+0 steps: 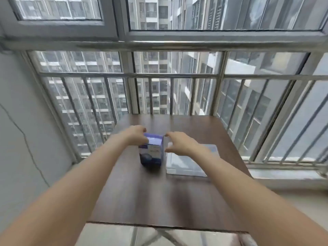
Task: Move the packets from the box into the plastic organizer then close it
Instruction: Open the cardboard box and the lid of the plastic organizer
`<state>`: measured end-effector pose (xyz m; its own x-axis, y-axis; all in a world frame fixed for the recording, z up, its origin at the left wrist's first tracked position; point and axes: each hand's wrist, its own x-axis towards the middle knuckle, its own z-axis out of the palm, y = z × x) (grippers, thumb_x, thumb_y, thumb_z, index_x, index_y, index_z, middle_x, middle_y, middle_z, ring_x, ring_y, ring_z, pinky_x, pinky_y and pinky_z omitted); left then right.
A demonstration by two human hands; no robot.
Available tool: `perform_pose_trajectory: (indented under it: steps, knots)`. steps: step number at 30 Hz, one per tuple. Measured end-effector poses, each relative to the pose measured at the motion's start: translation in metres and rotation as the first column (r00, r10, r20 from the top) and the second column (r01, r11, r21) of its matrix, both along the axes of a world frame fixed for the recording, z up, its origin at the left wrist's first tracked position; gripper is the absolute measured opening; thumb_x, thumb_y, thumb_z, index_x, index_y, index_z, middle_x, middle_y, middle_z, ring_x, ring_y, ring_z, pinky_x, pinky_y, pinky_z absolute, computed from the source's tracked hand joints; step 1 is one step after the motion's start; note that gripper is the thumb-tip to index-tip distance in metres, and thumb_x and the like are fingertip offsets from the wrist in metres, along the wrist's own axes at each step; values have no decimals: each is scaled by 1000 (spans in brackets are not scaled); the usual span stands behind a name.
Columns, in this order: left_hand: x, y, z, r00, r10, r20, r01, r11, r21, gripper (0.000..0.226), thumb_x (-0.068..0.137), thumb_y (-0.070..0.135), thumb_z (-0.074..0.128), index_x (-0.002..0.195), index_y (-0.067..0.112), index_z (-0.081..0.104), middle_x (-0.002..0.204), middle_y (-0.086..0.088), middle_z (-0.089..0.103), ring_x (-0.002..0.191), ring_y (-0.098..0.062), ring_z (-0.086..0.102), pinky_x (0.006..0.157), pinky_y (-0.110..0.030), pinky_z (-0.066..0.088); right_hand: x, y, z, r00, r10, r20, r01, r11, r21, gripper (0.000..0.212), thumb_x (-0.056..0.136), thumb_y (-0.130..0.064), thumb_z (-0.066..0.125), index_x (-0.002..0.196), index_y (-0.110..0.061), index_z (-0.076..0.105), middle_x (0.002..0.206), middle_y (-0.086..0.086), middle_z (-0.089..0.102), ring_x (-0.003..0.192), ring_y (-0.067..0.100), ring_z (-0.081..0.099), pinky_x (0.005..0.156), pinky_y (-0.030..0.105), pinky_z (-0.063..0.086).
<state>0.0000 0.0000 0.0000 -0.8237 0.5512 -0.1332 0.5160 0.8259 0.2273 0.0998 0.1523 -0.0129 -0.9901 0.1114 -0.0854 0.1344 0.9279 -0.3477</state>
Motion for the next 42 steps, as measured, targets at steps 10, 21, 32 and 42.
perform_pose_trajectory:
  steps: [10,21,32,42]
  knots:
    - [26,-21,-46,996,-87,18,83,984,156,72,88,19,63,148,12,26,153,-14,19,140,-24,26,108,-23,21,5,-33,-45,989,-71,-132,19,932,-361,67,87,-14,64,144,-5,30,149,12,33,137,23,33,109,27,24]
    - [82,-58,-55,978,-141,-155,175,958,230,33,86,27,66,114,13,56,119,-6,57,105,-24,52,80,-28,35,54,-39,-62,974,-150,-172,35,842,-538,94,76,-20,77,150,-19,19,143,10,41,97,28,62,86,40,53]
    - [89,-59,-34,969,-216,-118,231,963,140,60,65,40,82,117,15,65,105,-4,56,95,-19,52,83,-31,43,69,-45,-63,977,-66,-203,-20,918,-396,71,66,-21,85,126,-12,47,120,6,54,95,19,55,81,27,46]
    - [83,-51,-26,942,-321,-98,323,946,0,37,77,39,72,103,14,68,83,1,50,84,-17,49,69,-31,40,64,-44,-61,984,-82,-158,7,905,-426,65,66,-18,84,119,-12,47,116,7,55,94,20,55,76,27,46]
